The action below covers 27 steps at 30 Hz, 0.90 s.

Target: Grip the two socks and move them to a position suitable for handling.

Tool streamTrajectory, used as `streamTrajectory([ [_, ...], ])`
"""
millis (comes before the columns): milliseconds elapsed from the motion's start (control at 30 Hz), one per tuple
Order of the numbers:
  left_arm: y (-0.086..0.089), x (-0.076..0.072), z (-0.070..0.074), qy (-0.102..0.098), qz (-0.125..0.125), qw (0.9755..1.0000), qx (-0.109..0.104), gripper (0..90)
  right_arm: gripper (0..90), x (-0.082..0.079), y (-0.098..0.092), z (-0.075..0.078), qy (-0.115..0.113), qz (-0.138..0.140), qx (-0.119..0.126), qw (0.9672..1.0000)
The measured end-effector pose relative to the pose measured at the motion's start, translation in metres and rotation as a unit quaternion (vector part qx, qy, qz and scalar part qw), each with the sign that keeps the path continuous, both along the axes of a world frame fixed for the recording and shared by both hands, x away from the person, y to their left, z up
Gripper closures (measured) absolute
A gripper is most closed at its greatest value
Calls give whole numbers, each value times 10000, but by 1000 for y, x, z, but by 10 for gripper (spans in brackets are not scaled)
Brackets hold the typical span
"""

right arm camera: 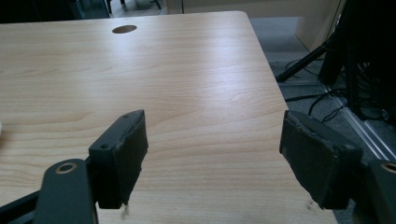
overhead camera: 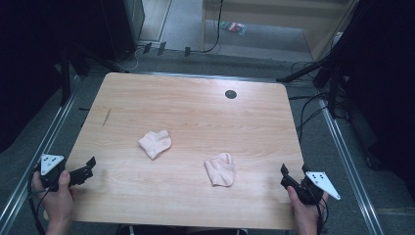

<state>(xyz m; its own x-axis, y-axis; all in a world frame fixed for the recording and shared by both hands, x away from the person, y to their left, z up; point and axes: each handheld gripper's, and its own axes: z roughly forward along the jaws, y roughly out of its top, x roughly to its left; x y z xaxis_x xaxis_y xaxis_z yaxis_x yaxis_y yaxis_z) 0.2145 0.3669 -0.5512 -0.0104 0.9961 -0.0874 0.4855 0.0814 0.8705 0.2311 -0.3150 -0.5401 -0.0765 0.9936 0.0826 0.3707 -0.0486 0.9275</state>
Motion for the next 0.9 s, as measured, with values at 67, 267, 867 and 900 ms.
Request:
streamTrajectory([
  [67,-1,0,0,12,-8,10000,20,0,255,-1,1,2,-14,36,43,10000],
  [267,0,1,0,42,-10,10000,10,0,275,-1,8,6,-77,71,121,9999],
  [867,-1,2,0,73,11,10000,-11,0,386,-2,53,21,63,213,75,9997],
  [900,-1,2,0,73,11,10000,-11,0,386,-2,53,21,63,213,75,9997],
])
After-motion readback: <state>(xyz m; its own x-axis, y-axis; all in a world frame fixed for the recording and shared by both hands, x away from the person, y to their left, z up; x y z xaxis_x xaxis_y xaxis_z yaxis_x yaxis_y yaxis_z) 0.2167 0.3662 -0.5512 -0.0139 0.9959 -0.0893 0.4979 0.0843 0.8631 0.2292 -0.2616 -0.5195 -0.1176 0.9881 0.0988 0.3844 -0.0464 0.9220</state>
